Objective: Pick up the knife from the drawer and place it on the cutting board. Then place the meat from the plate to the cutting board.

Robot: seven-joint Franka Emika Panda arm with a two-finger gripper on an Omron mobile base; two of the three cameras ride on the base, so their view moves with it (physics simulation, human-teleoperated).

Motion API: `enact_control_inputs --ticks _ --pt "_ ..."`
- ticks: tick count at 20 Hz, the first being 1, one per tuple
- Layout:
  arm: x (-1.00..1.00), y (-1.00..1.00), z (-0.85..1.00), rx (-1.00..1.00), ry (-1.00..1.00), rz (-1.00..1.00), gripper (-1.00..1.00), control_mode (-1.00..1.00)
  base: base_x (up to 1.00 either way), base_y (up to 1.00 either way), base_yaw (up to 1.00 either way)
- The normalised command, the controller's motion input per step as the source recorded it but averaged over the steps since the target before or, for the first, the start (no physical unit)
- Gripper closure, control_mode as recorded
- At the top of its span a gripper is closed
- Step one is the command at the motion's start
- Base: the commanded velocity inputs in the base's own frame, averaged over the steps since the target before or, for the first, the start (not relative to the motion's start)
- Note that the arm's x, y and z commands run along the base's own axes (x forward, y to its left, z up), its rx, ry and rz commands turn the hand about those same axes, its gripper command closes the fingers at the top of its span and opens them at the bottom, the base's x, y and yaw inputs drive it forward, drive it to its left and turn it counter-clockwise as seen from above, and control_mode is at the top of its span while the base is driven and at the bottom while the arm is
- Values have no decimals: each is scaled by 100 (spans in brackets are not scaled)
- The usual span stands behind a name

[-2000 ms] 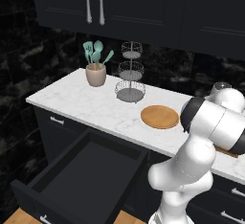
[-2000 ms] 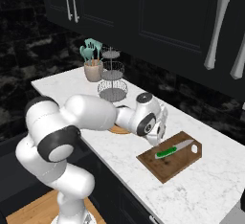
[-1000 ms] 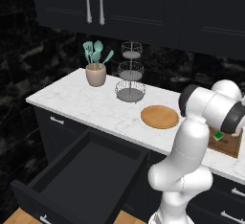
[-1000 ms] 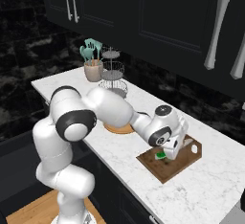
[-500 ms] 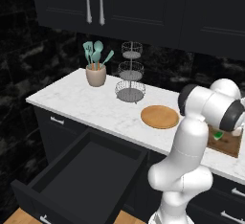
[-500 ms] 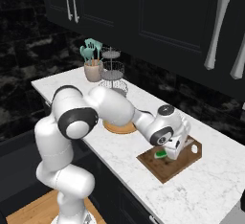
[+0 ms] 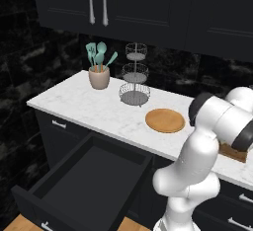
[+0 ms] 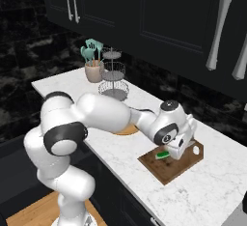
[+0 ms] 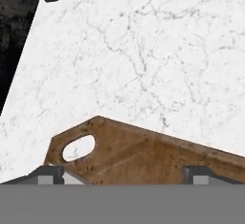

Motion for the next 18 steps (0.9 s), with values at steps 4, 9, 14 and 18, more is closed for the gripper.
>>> enact_control_inputs --ticks 4,9,14,18 --pt "-84 0 34 0 -10 -1 -100 -100 0 0 0" --pt "-98 37 -6 -4 -15 0 -100 -100 0 0 0" --pt "-87 68 -3 -5 -18 0 -100 -100 0 0 0" --pt "-30 66 31 -3 -9 0 -100 -100 0 0 0"
